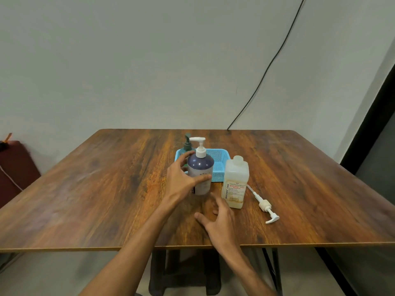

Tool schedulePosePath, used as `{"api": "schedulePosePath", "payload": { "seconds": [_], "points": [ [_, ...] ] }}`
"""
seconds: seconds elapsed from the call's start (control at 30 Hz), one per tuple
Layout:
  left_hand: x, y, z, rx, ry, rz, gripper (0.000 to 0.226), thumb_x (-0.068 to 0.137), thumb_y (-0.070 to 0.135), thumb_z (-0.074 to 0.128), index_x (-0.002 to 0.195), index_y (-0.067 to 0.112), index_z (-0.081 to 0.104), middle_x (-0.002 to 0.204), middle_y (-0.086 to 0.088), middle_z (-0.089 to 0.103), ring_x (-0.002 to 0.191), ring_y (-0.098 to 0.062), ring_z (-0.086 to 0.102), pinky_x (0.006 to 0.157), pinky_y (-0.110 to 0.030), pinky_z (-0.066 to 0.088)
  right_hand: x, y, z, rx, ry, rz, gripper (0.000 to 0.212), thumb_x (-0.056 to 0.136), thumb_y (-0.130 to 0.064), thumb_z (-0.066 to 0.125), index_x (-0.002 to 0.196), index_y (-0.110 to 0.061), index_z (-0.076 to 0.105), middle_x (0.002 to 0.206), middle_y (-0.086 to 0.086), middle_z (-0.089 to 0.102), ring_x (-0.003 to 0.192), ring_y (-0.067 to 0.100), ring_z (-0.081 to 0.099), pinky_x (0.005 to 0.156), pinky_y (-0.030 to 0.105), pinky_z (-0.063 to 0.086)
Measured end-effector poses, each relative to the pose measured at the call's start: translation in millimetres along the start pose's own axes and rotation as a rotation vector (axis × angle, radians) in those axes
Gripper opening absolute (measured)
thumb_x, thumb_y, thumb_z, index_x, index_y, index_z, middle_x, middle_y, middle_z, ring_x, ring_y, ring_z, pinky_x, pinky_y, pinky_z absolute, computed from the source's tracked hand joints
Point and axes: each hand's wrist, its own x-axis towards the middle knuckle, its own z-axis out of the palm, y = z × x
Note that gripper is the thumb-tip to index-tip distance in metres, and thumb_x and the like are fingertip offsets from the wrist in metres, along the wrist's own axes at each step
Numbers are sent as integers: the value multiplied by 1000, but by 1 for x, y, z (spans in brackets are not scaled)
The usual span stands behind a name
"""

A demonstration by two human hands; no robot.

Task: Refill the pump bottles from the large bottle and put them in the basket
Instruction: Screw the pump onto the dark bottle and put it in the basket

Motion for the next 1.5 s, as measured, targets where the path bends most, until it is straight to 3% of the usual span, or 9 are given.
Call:
{"api": "schedulePosePath", "payload": {
  "seconds": [0.07,0.17,0.27,0.43,0.77,0.93,1.13,1.3,1.5],
  "points": [
    [16,8,2,43,7,43,84,61,31,97,134,22,56,130,4,64,114,-13,63,92,-25,55,1,0,-1,-5,-16,-13,70,80,-36,82,141,-36,47,145,-13,47,133,13,46,110,46,45],
    [41,22,10,82,-2,85,81,61,31,97,131,20,57,124,8,63,107,-7,62,87,-15,53,5,-1,0,-1,-32,-27,64,81,-35,81,137,-38,51,143,-15,50,128,10,51,106,42,49],
    [61,28,20,80,-3,80,80,62,28,96,131,17,56,116,13,60,100,-3,61,78,-4,48,11,0,2,21,-52,-35,58,81,-33,81,134,-36,56,139,-13,54,119,4,56,99,29,53],
    [82,21,39,95,-32,57,83,64,27,95,133,17,50,120,10,56,104,-8,59,77,-4,47,23,1,9,-2,-67,-68,48,82,-36,79,127,-36,61,132,-16,58,113,0,57,87,15,51],
    [97,-10,69,125,-111,-21,83,68,20,92,135,13,44,129,-1,54,111,-15,54,86,-12,45,40,4,20,39,-108,-107,37,85,-30,77,121,-31,66,125,-16,61,113,-2,56,91,16,51],
    [97,-28,78,141,-163,-79,85,70,20,92,137,12,40,134,-8,53,116,-20,54,101,-31,49,42,9,20,16,-126,-115,37,85,-32,77,121,-31,66,121,-19,62,112,-3,55,91,15,50],
    [98,-33,82,155,-243,-166,80,74,13,88,135,8,36,135,-11,53,114,-21,54,97,-28,46,43,11,21,-11,-120,-140,38,85,-32,78,121,-30,66,121,-18,62,114,-1,55,97,24,51],
    [100,-30,80,160,-272,-210,81,75,12,88,135,8,34,135,-12,53,121,-26,56,102,-36,49,44,10,21,-18,-132,-131,38,85,-32,78,121,-31,65,123,-18,61,115,1,55,97,27,52],
    [92,-17,75,208,-269,-224,97,75,14,88,147,6,24,146,-14,51,133,-30,51,108,-36,43,41,4,18,9,-113,-135,36,86,-29,77,119,-31,66,121,-18,62,112,-1,56,95,25,53]
  ]
}}
